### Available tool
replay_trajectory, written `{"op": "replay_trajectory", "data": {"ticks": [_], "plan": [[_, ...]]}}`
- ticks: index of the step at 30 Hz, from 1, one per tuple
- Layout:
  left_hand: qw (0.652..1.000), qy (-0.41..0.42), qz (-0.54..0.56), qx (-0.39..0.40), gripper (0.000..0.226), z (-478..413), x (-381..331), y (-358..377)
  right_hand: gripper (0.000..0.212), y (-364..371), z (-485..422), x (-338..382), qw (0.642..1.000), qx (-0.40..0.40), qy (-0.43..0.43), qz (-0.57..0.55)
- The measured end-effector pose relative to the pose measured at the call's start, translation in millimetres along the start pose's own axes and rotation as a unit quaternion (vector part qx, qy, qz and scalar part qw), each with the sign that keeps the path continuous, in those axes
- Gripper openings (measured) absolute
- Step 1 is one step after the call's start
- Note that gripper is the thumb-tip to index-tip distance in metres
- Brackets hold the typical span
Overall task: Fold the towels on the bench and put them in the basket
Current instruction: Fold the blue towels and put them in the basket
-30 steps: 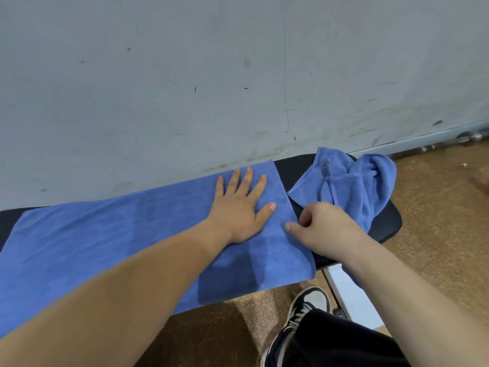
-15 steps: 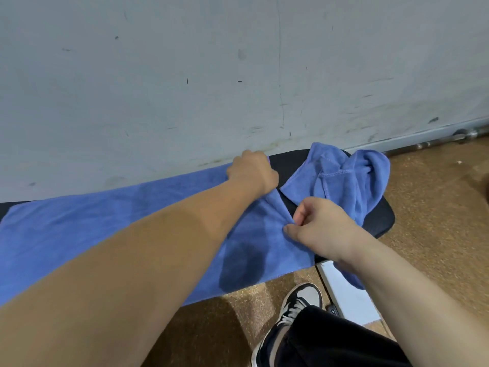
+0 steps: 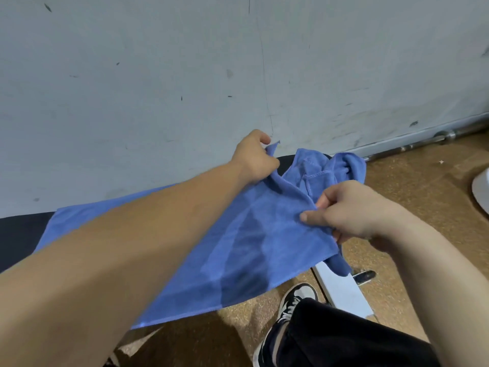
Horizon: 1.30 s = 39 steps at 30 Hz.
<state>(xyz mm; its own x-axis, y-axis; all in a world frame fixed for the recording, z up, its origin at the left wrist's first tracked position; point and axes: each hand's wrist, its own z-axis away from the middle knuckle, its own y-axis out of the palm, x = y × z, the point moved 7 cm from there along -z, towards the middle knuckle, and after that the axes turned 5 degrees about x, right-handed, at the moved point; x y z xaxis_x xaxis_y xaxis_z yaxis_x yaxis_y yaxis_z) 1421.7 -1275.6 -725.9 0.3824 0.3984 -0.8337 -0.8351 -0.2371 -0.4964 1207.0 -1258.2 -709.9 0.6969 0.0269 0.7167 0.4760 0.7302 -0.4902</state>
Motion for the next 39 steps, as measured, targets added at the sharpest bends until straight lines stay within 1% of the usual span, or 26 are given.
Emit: {"op": "replay_trajectory", "data": {"ticks": [1, 2, 6, 8, 9, 10, 13, 15, 17, 20, 24, 28, 31, 33, 35, 37, 39], "plan": [[1.0, -0.008, -0.007, -0.009, 0.045, 3.4, 2.2, -6.3, 0.027, 4.1, 3.0, 3.9, 1.0, 0.007, -0.015, 0.009], [0.999, -0.018, -0.016, -0.026, 0.043, 6.6, 6.6, -15.0, 0.028, 10.6, 4.4, 9.0, 0.999, 0.018, -0.033, 0.02], [0.995, -0.042, 0.021, -0.086, 0.009, 28.7, 36.5, -67.2, 0.033, 51.3, 11.3, 47.5, 0.983, 0.071, -0.127, 0.109], [0.989, -0.07, 0.052, -0.118, 0.03, 48.6, 53.3, -98.5, 0.033, 76.3, 13.2, 70.8, 0.974, 0.095, -0.171, 0.117], [0.986, -0.08, 0.065, -0.131, 0.036, 57.5, 63.4, -113.8, 0.034, 89.5, 12.8, 82.2, 0.97, 0.107, -0.186, 0.118], [0.983, -0.089, 0.073, -0.141, 0.037, 66.0, 73.6, -128.8, 0.034, 103.7, 11.1, 93.6, 0.964, 0.117, -0.201, 0.126], [0.978, -0.094, 0.093, -0.162, 0.027, 87.7, 108.5, -173.6, 0.033, 150.1, 4.4, 129.0, 0.946, 0.148, -0.233, 0.168], [0.972, -0.093, 0.106, -0.187, 0.026, 103.0, 132.3, -204.7, 0.033, 183.4, 2.6, 154.7, 0.939, 0.169, -0.243, 0.173], [0.966, -0.095, 0.115, -0.21, 0.023, 117.5, 157.3, -234.3, 0.033, 218.7, 3.2, 179.2, 0.936, 0.193, -0.254, 0.152], [0.963, -0.104, 0.101, -0.226, 0.017, 136.4, 194.3, -275.2, 0.031, 272.0, 2.1, 206.4, 0.933, 0.218, -0.263, 0.11], [0.957, -0.116, 0.092, -0.248, 0.02, 157.3, 246.2, -322.4, 0.035, 335.3, -0.8, 237.2, 0.93, 0.213, -0.273, 0.12], [0.951, -0.119, 0.058, -0.279, 0.019, 173.3, 282.3, -356.5, 0.035, 386.4, -0.5, 257.3, 0.93, 0.204, -0.293, 0.082], [0.945, -0.139, 0.061, -0.289, 0.017, 182.6, 306.8, -368.9, 0.038, 410.4, 0.0, 259.6, 0.929, 0.224, -0.286, 0.069], [0.941, -0.161, 0.095, -0.283, 0.03, 189.1, 324.0, -368.9, 0.036, 412.5, -3.1, 256.1, 0.932, 0.228, -0.275, 0.068], [0.943, -0.166, 0.079, -0.278, 0.038, 197.4, 328.0, -367.3, 0.033, 401.2, -9.5, 253.3, 0.934, 0.189, -0.291, 0.09], [0.947, -0.162, 0.054, -0.272, 0.037, 205.4, 322.6, -364.8, 0.029, 384.1, -18.4, 249.7, 0.933, 0.123, -0.307, 0.143], [0.951, -0.159, 0.049, -0.261, 0.033, 212.4, 314.7, -359.3, 0.024, 369.6, -28.4, 241.3, 0.929, 0.087, -0.296, 0.206]]}}
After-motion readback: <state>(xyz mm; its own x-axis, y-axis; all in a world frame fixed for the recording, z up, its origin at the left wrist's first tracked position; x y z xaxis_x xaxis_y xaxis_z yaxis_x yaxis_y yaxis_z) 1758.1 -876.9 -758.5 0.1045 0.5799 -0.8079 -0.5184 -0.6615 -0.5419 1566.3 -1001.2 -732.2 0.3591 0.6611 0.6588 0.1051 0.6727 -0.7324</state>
